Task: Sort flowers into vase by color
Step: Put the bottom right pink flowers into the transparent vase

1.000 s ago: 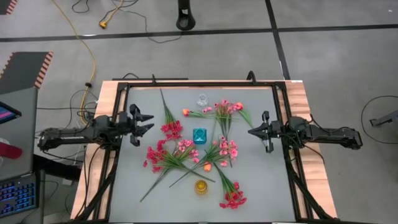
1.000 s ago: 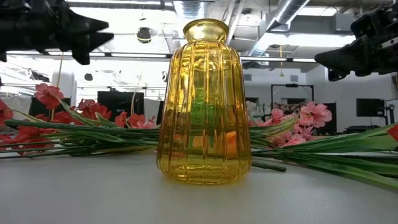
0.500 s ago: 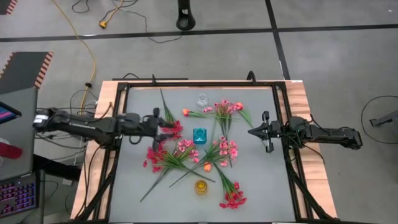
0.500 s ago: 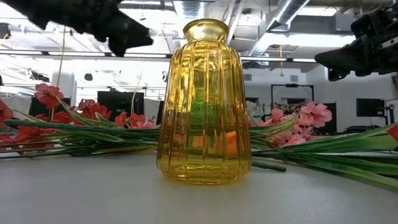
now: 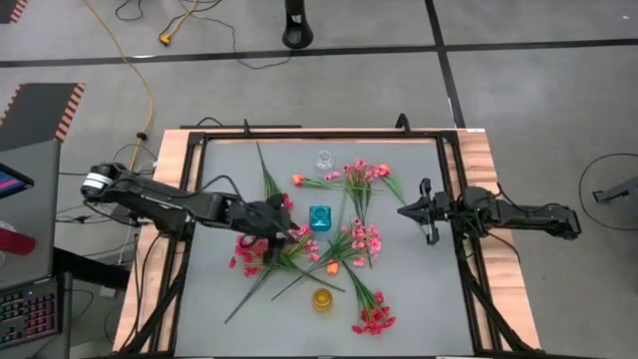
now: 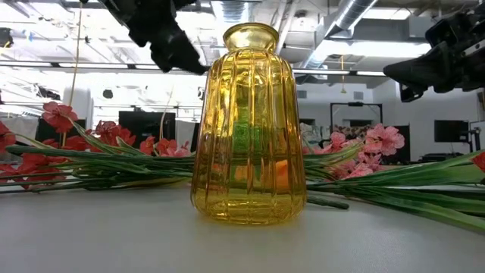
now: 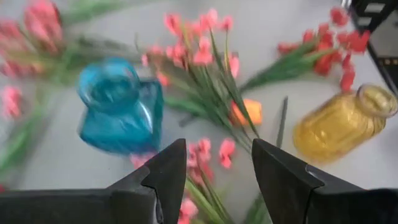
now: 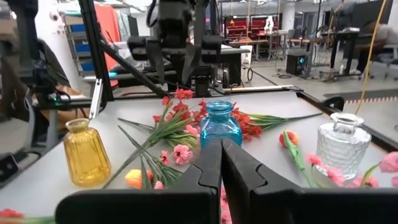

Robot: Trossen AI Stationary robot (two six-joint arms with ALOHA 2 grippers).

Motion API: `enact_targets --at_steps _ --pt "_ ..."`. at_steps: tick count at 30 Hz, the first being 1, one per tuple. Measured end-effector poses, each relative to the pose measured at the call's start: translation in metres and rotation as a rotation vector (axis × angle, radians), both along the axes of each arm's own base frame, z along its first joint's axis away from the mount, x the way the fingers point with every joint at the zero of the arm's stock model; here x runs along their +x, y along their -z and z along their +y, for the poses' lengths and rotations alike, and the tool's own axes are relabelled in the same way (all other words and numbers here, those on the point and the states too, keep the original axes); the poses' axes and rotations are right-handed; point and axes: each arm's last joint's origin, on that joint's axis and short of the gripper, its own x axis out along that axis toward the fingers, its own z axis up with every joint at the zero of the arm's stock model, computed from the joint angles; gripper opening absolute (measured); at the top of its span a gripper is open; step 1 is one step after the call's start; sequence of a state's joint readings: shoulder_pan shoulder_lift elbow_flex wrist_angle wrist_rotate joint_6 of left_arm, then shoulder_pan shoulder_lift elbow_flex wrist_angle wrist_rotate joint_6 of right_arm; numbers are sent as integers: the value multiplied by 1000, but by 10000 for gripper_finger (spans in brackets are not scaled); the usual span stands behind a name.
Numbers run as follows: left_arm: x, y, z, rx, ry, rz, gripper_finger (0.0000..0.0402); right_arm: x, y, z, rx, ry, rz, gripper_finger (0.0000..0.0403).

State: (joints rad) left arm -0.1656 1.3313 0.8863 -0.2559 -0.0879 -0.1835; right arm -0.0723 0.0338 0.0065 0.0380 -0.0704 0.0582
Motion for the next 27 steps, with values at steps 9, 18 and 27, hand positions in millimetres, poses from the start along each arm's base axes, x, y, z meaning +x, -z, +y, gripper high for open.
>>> enact_targets --at_steps 9,18,27 --pt "14 31 -29 -224 61 228 171 0 0 0 28 0 0 38" --pt "14 59 -62 -447 20 420 171 0 0 0 29 0 0 38" --pt "12 67 -76 -519 -70 476 171 0 0 0 29 0 0 38"
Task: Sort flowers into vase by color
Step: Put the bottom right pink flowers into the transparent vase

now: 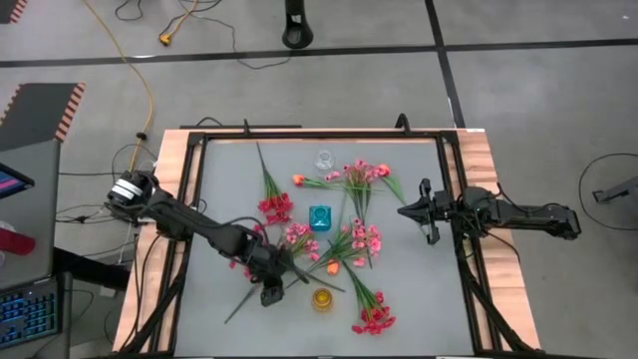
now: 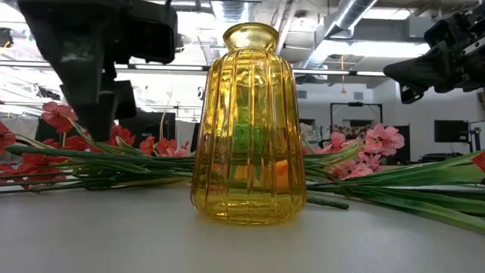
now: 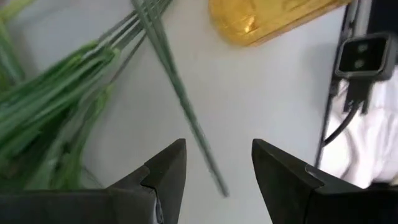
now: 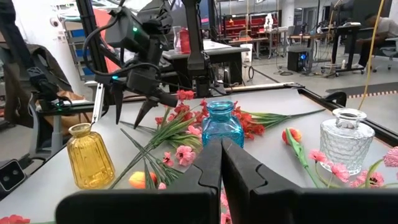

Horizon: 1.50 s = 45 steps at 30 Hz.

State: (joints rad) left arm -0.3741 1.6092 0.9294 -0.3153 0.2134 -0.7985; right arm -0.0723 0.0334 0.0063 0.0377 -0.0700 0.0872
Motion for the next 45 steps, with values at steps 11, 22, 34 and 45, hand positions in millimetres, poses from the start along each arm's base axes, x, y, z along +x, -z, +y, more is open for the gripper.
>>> enact_targets --at_steps 11,22,34,45 --pt "0 9 -5 41 -49 29 171 0 0 0 0 0 0 38" --pt "0 9 -5 52 -85 27 171 0 0 0 0 0 0 38" --pt "12 32 -8 29 -69 42 171 0 0 0 0 0 -1 38" --pt "14 38 -5 18 -48 60 114 0 0 0 -1 0 -3 38"
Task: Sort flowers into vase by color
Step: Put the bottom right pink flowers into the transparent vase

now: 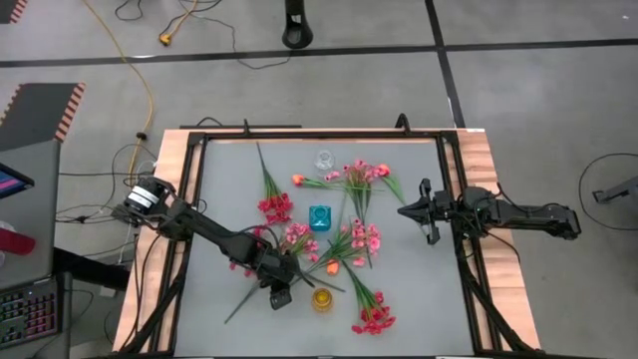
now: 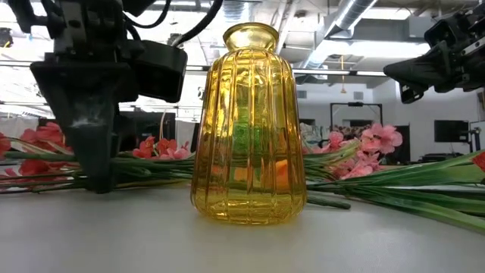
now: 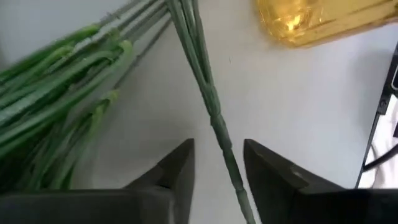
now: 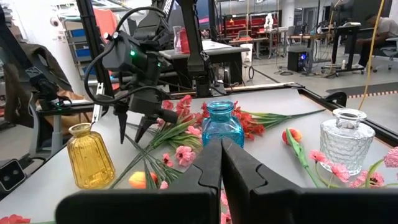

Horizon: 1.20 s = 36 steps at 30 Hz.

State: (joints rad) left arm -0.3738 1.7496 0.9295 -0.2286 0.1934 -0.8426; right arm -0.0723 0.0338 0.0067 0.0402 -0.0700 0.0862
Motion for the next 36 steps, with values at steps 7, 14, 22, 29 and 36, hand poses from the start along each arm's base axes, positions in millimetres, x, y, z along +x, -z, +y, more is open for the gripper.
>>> enact_targets --at_steps 7,14,22,29,36 --pt "0 -1 2 -5 6 -1 10 0 0 0 -4 0 0 38" --pt "-3 -12 3 -11 13 -24 3 0 0 0 -6 0 -1 38" --pt "-12 -56 11 56 -27 -205 2 0 0 0 -7 0 -5 38" --pt "-21 -100 37 208 -77 -428 1 0 -6 0 -11 0 -59 38" --pt "-20 -127 86 400 -121 -589 1 -1 -13 0 -17 4 -139 38"
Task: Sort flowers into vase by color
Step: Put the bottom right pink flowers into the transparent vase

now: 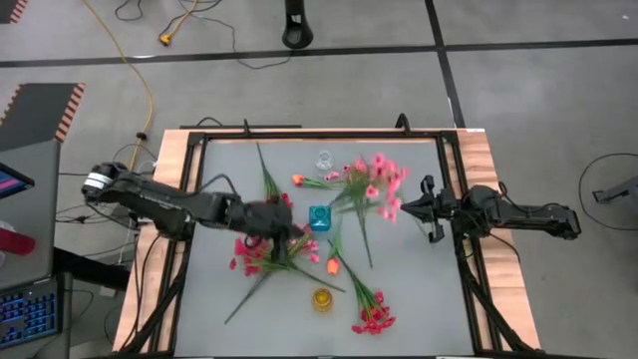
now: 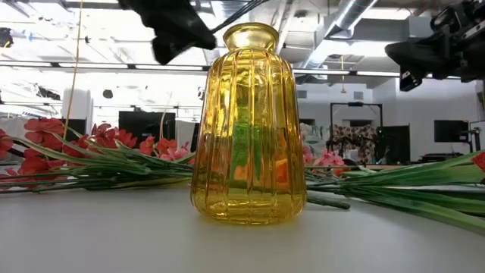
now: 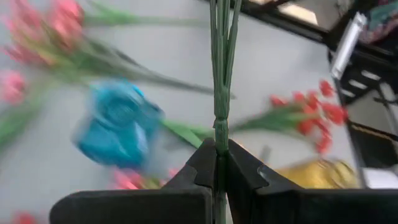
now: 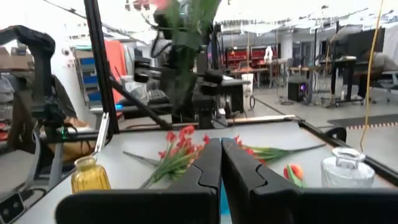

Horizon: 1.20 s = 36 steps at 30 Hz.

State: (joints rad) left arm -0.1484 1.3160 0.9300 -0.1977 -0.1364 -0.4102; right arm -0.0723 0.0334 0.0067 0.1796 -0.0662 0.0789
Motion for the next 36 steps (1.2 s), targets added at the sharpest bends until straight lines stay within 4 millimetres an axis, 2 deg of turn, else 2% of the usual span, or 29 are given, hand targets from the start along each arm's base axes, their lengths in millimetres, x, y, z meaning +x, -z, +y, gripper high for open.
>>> enact_targets --at_steps 5,13,18,22,29,36 --pt "8 -7 44 130 36 -83 1 -1 -4 -2 11 79 -40 38" --pt "28 -16 122 288 128 -408 0 -2 -7 -5 24 155 -71 38" --pt "31 -1 167 324 92 -461 0 -2 -9 -6 32 194 -98 38" --pt "34 22 196 323 70 -447 0 -2 -11 -8 47 263 -120 38" --pt "41 55 228 345 45 -502 0 3 -12 -11 52 339 -114 38" --pt "44 71 237 380 -21 -486 0 11 -9 -19 47 402 -69 38"
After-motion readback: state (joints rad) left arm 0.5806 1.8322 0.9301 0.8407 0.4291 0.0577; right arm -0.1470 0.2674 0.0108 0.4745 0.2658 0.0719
